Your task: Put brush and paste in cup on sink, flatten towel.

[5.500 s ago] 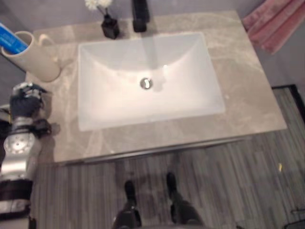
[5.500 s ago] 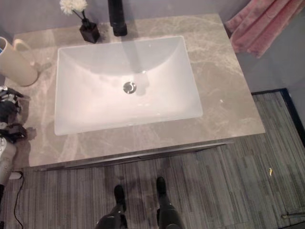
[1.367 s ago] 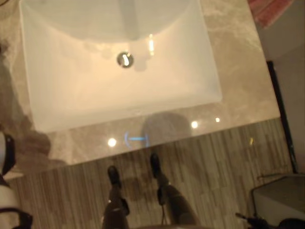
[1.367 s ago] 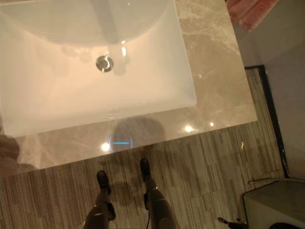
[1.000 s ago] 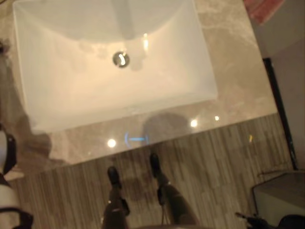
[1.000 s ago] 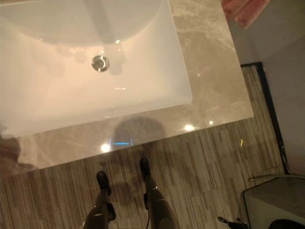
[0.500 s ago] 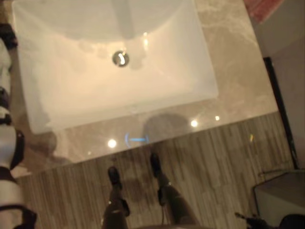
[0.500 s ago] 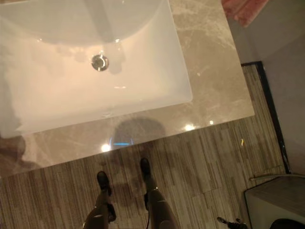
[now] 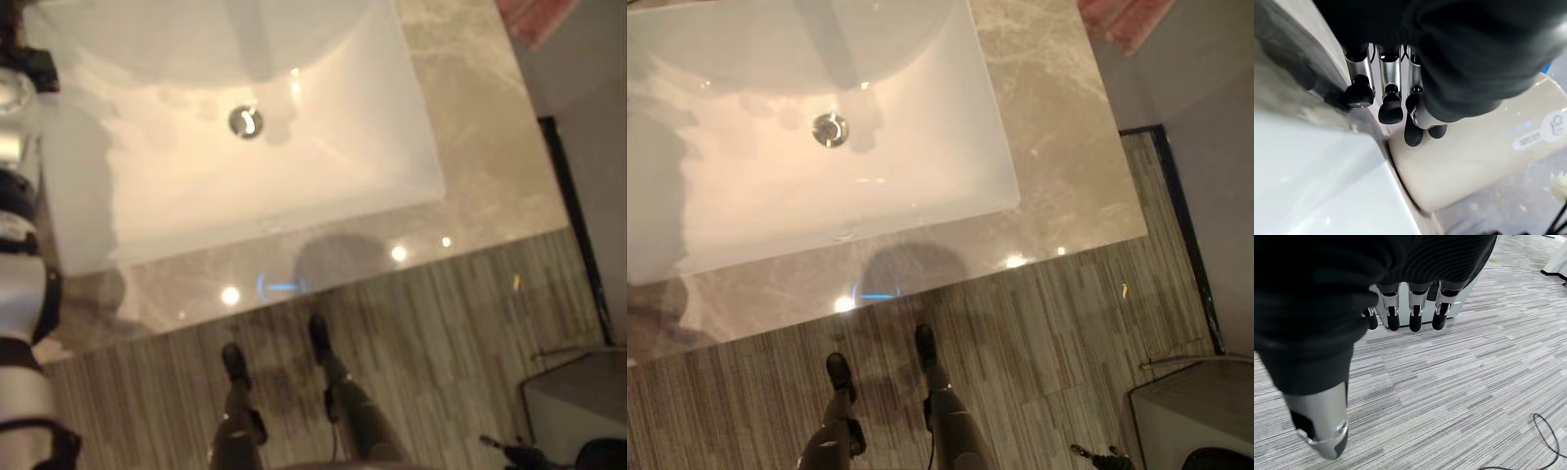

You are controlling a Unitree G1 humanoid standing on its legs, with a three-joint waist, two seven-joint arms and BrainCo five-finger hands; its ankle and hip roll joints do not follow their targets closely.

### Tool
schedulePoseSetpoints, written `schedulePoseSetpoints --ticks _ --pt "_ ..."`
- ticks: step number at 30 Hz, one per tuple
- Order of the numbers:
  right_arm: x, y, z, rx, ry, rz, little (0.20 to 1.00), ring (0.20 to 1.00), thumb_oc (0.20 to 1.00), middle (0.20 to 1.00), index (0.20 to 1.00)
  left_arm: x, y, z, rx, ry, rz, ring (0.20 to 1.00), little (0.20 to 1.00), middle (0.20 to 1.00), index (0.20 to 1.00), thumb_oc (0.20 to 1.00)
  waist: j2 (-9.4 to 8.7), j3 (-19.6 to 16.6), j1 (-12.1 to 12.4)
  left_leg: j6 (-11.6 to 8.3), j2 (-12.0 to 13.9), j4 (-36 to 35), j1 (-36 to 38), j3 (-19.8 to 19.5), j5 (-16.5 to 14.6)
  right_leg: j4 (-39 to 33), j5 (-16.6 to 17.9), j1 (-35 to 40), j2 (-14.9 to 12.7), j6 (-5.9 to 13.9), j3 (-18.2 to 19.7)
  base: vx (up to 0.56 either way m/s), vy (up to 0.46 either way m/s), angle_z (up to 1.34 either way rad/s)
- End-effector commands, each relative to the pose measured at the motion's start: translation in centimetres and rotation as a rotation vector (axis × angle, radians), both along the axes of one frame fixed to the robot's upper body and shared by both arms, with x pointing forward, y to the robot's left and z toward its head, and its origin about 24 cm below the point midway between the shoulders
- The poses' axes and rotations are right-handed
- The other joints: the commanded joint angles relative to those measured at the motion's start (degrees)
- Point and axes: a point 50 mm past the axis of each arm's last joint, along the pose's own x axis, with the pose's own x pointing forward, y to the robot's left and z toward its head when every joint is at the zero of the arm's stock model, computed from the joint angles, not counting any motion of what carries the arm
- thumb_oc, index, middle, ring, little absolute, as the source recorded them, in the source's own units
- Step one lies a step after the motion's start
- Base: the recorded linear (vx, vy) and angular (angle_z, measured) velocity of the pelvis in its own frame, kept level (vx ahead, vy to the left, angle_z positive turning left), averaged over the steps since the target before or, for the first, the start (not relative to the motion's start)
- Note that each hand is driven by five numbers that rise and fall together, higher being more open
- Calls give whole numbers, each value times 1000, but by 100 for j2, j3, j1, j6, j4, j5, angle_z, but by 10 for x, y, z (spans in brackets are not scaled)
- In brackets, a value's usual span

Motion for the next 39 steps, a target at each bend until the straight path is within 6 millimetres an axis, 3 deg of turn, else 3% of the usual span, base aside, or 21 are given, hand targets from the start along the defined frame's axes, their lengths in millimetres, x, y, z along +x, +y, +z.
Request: schedulePoseSetpoints --ticks 1,5,6,7,10,11,13,14,15,20,21,22,23,27,30,32,33,35,36,37,39 --pt "-19 -16 6 -43 56 -8 1000 1000 1000 1000 1000 1 -8 12 49 -35 21 200 200 200 200 200 137 188 -97 88 53 70 254 -595 -251 -13 -175 309 -145 191 -331 -60 -17 3" --pt "-17 -15 6 -38 51 3 1000 1000 1000 1000 1000 0 -5 8 109 2 77 200 200 200 200 200 163 171 -22 84 55 70 437 -612 -280 -13 -211 530 -186 191 -415 -74 -34 6" --pt "-19 -12 4 -31 52 7 1000 1000 1000 1000 1000 -9 0 11 253 -10 207 200 200 200 200 200 152 162 26 70 58 70 589 -615 -307 -13 -252 700 -207 181 -478 -35 -38 11" --pt "-19 -12 4 -33 53 8 1000 1000 1000 1000 1000 -9 0 10 252 -9 209 200 200 200 200 200 157 179 18 69 58 70 613 -619 -310 -13 -257 726 -208 180 -484 -54 -42 12" --pt "-23 -12 4 -42 58 11 1000 1000 1000 1000 1000 -18 6 -4 399 11 295 200 200 200 200 200 160 185 87 68 63 70 832 -595 -352 -13 -312 953 -222 178 -536 -47 -16 13" --pt "-29 -12 3 -49 94 33 1000 1000 1000 1000 1000 -31 13 -20 505 27 329 200 200 200 200 200 163 105 205 76 83 70 1142 -551 -397 -13 -394 1251 -241 157 -590 -37 -16 18" --pt "-33 -11 2 -45 110 45 1000 1000 1000 1000 1000 -41 17 -27 535 14 344 200 200 200 200 200 179 82 262 69 83 70 1315 -514 -437 -13 -445 1414 -245 156 -597 -24 -8 8" --pt "-36 -10 1 -39 116 45 1000 1000 1000 1000 1000 -50 22 -37 542 19 350 200 200 200 200 200 179 37 310 76 82 70 1441 -493 -464 -13 -476 1529 -243 153 -593 0 0 0" --pt "-41 -8 -1 -32 135 53 1000 1000 1000 1000 1000 -70 40 -63 548 60 400 200 200 200 200 200 210 -63 367 80 79 70 1661 -444 -517 -13 -535 1715 -239 153 -553 -16 -4 -7" --pt "-54 0 -6 -4 163 50 1000 1000 1000 1000 1000 -122 44 -129 525 113 379 200 200 200 200 200 216 -306 619 114 97 70 2079 -377 -642 -13 -668 2088 -216 134 -515 -12 -11 -7" --pt "-57 1 -7 1 180 60 1000 1000 1000 1000 1000 -136 45 -140 511 122 391 200 200 200 200 200 229 -343 628 122 106 70 2160 -364 -665 -13 -694 2159 -207 126 -498 19 -34 17" --pt "-64 7 -10 20 208 64 1000 1000 1000 1000 1000 -162 48 -162 460 134 423 200 200 200 200 200 239 -419 726 139 129 70 2340 -351 -733 -13 -780 2330 -185 111 -481 8 -28 4" --pt "-64 6 -10 18 209 68 1000 1000 1000 1000 1000 -165 48 -163 459 137 427 200 200 200 200 200 240 -420 711 139 125 70 2341 -340 -716 -13 -766 2326 -187 106 -469 11 -42 -14" --pt "-71 15 -14 32 233 83 1000 1000 1000 1000 1000 -213 53 -219 165 124 518 200 200 200 200 200 184 -427 886 222 129 70 2700 -413 -796 -13 -899 2733 -159 6 -492 19 -47 -1" --pt "-73 18 -16 29 237 83 1000 1000 1000 1000 1000 -247 58 -264 -20 218 616 200 200 200 200 200 163 -400 994 288 111 70 2932 -507 -836 1 -960 2972 -132 -72 -470 8 -35 5" --pt "-68 17 -15 16 218 79 1000 1000 1000 1000 1000 -273 67 -300 -102 384 701 937 937 937 937 937 167 -422 1082 327 74 70 3017 -642 -832 -10 -997 3085 -118 -96 -460 -14 -25 7" --pt "-67 18 -15 16 212 81 1000 1000 1000 1000 1000 -280 70 -309 -96 449 720 1000 1000 1000 1000 1000 157 -447 1112 338 51 70 3013 -700 -807 -13 -992 3098 -122 -98 -459 -17 -27 7" --pt "-58 22 -17 4 188 96 1000 1000 1000 1000 1000 -298 70 -368 -212 735 775 1000 1000 1000 1000 1000 132 -506 1131 354 21 70 3037 -810 -784 -13 -1020 3159 -125 -90 -484 -28 -31 5" --pt "-55 25 -18 2 178 94 1000 1000 1000 1000 1000 -304 66 -384 -278 775 785 1000 1000 1000 1000 1000 113 -542 1136 367 4 70 3034 -833 -775 -13 -1025 3164 -139 -91 -489 0 0 0" --pt "-45 28 -18 -7 145 85 1000 1000 1000 1000 1000 -331 52 -424 -507 890 881 1000 1000 1000 1000 1000 111 -597 1120 402 -19 70 3093 -908 -788 -13 -1031 3206 -145 -99 -450 0 0 0" --pt "-45 30 -19 -10 142 85 1000 1000 1000 1000 1000 -333 49 -429 -520 916 883 1000 1000 1000 1000 1000 96 -617 1126 409 -41 70 3093 -965 -771 -13 -1016 3191 -149 -100 -421 0 0 0"
